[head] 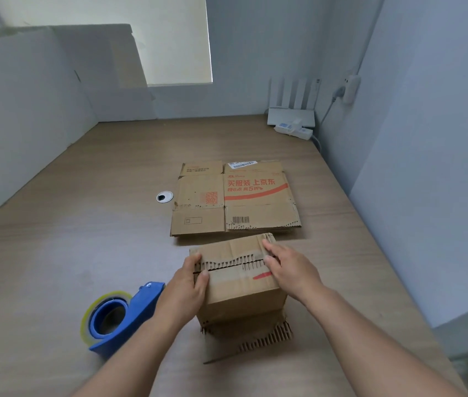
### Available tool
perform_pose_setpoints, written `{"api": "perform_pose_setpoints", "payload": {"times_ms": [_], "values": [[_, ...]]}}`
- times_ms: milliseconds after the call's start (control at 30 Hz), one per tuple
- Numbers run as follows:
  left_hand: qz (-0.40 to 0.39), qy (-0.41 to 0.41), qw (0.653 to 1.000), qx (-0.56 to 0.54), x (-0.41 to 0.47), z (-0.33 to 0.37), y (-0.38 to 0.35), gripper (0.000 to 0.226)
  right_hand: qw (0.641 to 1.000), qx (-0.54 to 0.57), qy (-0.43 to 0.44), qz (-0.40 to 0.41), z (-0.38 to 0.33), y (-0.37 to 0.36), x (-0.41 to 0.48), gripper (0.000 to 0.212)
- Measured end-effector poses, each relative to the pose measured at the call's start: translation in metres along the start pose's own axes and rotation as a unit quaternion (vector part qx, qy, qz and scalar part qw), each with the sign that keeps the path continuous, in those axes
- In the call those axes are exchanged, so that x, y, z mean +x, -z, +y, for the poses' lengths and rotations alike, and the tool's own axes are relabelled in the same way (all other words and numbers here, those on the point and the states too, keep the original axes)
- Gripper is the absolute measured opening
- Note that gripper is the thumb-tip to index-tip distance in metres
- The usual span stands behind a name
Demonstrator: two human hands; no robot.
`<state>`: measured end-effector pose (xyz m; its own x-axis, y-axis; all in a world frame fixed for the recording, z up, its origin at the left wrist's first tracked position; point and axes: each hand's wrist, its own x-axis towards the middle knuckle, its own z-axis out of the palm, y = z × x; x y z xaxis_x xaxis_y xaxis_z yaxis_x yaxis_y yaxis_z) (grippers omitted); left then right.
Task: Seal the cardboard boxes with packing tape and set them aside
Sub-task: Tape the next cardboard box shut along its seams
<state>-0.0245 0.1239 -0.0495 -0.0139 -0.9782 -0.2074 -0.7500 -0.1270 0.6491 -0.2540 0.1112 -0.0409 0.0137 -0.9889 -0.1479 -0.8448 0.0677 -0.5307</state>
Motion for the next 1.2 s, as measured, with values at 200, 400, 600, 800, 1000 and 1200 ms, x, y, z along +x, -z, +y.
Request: {"api": "perform_pose_setpoints", "payload": {"times_ms": [200,400,600,800,1000,1200], "values": [[0.021,-0.034,0.999,-0.015,-0.012,-0.024,-0.005,0.046,0.993,0.112,0.028,-0.003,0.011,-0.020,-0.024,0.049],[0.011,-0.048,0.997,-0.054,-0.011,-0.026,-0.002,0.053,0.973,0.230,0.003,-0.005,0.010,-0.020,-0.027,0.050],[-0.055,-0.039,0.998,-0.017,-0.012,-0.029,-0.001,0.075,0.974,0.227,-0.004,-0.012,0.006,-0.020,-0.027,0.050],[-0.041,-0.044,0.997,-0.052,-0.015,-0.024,0.008,0.075,0.975,0.221,-0.012,-0.003,0.001,-0.021,-0.026,0.053],[0.180,0.092,0.975,0.095,-0.020,-0.063,0.038,0.059,0.975,0.219,-0.019,0.002,0.004,-0.022,-0.025,0.053],[0.045,0.218,0.956,0.190,-0.018,-0.099,0.031,0.061,0.976,0.218,-0.018,0.001,0.003,-0.021,-0.024,0.052]]}}
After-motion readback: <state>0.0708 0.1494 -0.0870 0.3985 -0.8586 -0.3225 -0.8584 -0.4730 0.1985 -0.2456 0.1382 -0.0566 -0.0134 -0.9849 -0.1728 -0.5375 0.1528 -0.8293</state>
